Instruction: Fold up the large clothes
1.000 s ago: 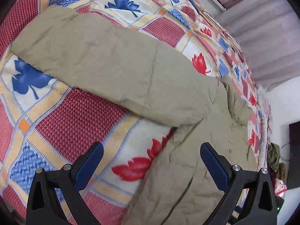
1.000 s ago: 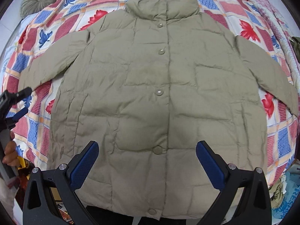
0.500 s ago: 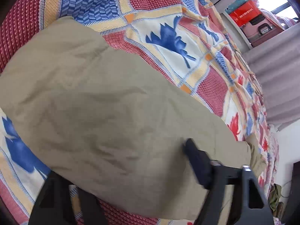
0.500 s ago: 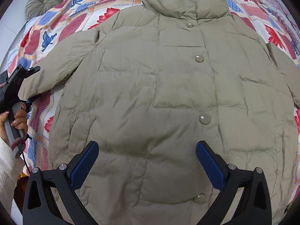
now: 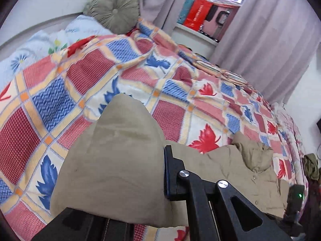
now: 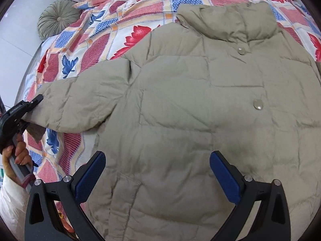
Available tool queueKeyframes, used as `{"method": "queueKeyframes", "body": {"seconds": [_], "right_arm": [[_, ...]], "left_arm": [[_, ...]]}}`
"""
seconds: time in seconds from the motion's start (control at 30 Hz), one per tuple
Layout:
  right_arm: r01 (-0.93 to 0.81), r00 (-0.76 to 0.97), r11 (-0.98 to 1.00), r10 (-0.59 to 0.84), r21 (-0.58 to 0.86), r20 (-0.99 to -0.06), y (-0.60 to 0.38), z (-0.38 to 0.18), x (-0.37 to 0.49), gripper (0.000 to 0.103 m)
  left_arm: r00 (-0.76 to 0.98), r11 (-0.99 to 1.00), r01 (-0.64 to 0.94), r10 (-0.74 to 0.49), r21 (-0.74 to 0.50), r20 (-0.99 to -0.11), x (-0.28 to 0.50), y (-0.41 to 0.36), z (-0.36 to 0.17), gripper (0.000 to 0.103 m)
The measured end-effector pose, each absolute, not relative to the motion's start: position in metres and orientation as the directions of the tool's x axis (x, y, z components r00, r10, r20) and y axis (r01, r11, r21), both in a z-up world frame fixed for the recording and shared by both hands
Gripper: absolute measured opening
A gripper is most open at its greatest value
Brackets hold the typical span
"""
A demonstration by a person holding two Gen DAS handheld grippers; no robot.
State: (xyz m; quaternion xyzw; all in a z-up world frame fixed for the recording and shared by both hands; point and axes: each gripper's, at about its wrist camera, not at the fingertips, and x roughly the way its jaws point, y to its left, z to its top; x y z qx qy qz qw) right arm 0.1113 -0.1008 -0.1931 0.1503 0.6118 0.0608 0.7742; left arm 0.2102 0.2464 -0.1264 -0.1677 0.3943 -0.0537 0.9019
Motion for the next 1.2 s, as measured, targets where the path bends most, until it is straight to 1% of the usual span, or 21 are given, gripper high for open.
{"method": "queueKeyframes", "body": {"seconds": [0.03,0.07,0.1,0.13,0.17,0.2,0.23,0.3,0.43,0.53,0.63,0.7,0.8,0.9,0.97,1.03,1.07,1.1,1.13,1.17,1.2], "right_arm": [[0.089,0.253,0.945,0.283,0.313,-0.925,-0.096,-0.194,0.121,0.103],[0.086,0.275,0.939,0.298,0.332,-0.914,-0.090,-0.194,0.132,0.100],[0.081,0.295,0.928,0.326,0.364,-0.898,-0.086,-0.196,0.140,0.093],[0.082,0.310,0.912,0.361,0.403,-0.880,-0.081,-0.199,0.149,0.060],[0.091,0.307,0.891,0.400,0.445,-0.863,-0.075,-0.206,0.159,0.023],[0.118,0.287,0.867,0.438,0.485,-0.852,-0.069,-0.218,0.170,0.014],[0.150,0.274,0.838,0.475,0.525,-0.836,-0.064,-0.229,0.177,0.011],[0.189,0.257,0.778,0.549,0.599,-0.795,-0.052,-0.252,0.187,0.010],[0.198,0.209,0.719,0.633,0.666,-0.746,-0.028,-0.286,0.190,0.009],[0.188,0.166,0.691,0.678,0.698,-0.716,-0.026,-0.293,0.192,0.009],[0.178,0.151,0.660,0.715,0.730,-0.683,-0.040,-0.283,0.183,0.009],[0.168,0.175,0.686,0.686,0.708,-0.706,-0.064,-0.267,0.168,0.009],[0.191,0.238,0.761,0.577,0.620,-0.781,-0.118,-0.246,0.140,0.009],[0.238,0.289,0.867,0.367,0.438,-0.884,-0.177,-0.226,0.112,0.009],[0.271,0.308,0.875,0.316,0.401,-0.898,-0.206,-0.218,0.098,0.009],[0.307,0.303,0.876,0.281,0.372,-0.911,-0.225,-0.218,0.089,0.009],[0.319,0.298,0.872,0.280,0.371,-0.913,-0.232,-0.220,0.086,0.009],[0.328,0.294,0.867,0.285,0.376,-0.912,-0.235,-0.221,0.085,0.009],[0.335,0.290,0.862,0.289,0.380,-0.912,-0.239,-0.224,0.084,0.009],[0.341,0.288,0.858,0.295,0.385,-0.911,-0.239,-0.226,0.085,0.009],[0.343,0.289,0.853,0.302,0.393,-0.909,-0.246,-0.224,0.084,0.009]], "left_arm": [[0.687,0.941,-0.009,-0.240,-0.339,-0.686,0.209,0.237,-0.119,0.008],[0.690,0.943,0.013,-0.250,-0.333,-0.680,0.207,0.229,-0.112,0.008],[0.690,0.944,0.034,-0.259,-0.327,-0.676,0.205,0.220,-0.107,0.008],[0.688,0.945,0.061,-0.273,-0.321,-0.672,0.206,0.211,-0.102,0.008],[0.686,0.944,0.079,-0.285,-0.321,-0.669,0.204,0.201,-0.099,0.008],[0.682,0.941,0.099,-0.301,-0.324,-0.666,0.204,0.193,-0.097,0.008],[0.676,0.937,0.123,-0.321,-0.328,-0.663,0.205,0.183,-0.094,0.008],[0.654,0.932,0.164,-0.347,-0.322,-0.672,0.207,0.158,-0.096,0.008],[0.609,0.912,0.229,-0.407,-0.340,-0.681,0.217,0.099,-0.106,0.008],[0.584,0.901,0.290,-0.434,-0.323,-0.686,0.218,0.049,-0.111,0.008],[0.553,0.902,0.344,-0.418,-0.259,-0.721,0.221,-0.001,-0.125,0.008],[0.536,0.904,0.370,-0.395,-0.212,-0.746,0.220,-0.033,-0.139,0.008],[0.531,0.911,0.398,-0.328,-0.112,-0.782,0.210,-0.082,-0.173,0.008],[0.466,0.907,0.419,-0.243,-0.030,-0.851,0.203,-0.117,-0.221,0.008],[0.426,0.898,0.439,-0.181,0.028,-0.887,0.195,-0.132,-0.249,0.009],[0.454,0.884,0.459,-0.149,0.087,-0.879,0.181,-0.136,-0.256,0.009],[0.462,0.877,0.470,-0.154,0.094,-0.874,0.174,-0.135,-0.252,0.016],[0.447,0.874,0.482,-0.179,0.067,-0.876,0.170,-0.132,-0.248,0.031],[0.426,0.872,0.488,-0.213,0.025,-0.880,0.166,-0.128,-0.243,0.082],[0.425,0.876,0.483,-0.238,-0.003,-0.873,0.163,-0.121,-0.234,0.103],[0.459,0.878,0.478,-0.262,-0.013,-0.849,0.156,-0.114,-0.222,0.103]]}}
